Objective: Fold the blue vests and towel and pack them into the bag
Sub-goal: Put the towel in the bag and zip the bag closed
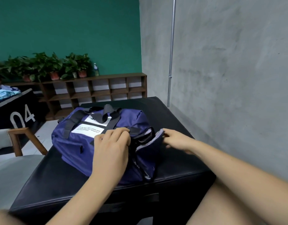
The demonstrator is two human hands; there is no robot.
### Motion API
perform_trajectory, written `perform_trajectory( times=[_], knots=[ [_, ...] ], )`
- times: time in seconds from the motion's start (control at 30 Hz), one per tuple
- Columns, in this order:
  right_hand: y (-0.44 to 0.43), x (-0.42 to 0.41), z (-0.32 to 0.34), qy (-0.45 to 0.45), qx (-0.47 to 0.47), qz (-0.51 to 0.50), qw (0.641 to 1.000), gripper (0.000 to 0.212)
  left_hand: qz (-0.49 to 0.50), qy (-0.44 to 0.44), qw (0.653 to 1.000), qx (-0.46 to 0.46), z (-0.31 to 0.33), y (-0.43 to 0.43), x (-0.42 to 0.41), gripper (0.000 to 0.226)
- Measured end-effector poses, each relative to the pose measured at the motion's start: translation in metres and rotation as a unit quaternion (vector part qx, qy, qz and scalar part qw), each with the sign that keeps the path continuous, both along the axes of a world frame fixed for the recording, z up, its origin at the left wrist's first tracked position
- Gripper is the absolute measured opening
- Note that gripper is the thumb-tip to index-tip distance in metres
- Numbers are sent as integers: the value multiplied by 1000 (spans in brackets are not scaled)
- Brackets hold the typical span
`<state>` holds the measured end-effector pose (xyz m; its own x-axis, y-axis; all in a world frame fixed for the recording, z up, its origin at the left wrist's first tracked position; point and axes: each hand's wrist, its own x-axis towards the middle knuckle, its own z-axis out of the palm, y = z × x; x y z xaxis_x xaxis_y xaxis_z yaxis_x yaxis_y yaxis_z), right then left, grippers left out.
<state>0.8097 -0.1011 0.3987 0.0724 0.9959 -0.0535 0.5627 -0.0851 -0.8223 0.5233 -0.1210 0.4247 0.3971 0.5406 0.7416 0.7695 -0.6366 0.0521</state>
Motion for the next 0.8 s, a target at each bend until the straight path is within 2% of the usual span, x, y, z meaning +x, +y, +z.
perform_trajectory(
  times=[0.1,0.2,0.27,0.37,0.5,0.63,0.8],
  knots=[
    [7,-17,-5,-45,52,10,998,11,-17,-5,1000,-20,3,-2,-12,30],
    [12,-28,-9,-58,62,3,996,13,-44,-2,998,-41,-5,-21,-5,17],
    [12,-30,-10,-44,78,-3,996,16,-52,16,997,-49,-10,-28,4,24],
    [6,-25,-8,-35,106,-12,994,14,-12,64,996,-57,-8,-23,19,36],
    [-2,-14,-2,-72,112,-9,991,13,15,98,993,-64,-5,-17,36,27],
    [-9,-7,5,-57,109,1,992,25,-18,74,997,5,-13,-23,47,9],
    [-13,4,8,-11,143,-53,988,18,-4,15,1000,-16,-4,-13,45,13]
  ],
)
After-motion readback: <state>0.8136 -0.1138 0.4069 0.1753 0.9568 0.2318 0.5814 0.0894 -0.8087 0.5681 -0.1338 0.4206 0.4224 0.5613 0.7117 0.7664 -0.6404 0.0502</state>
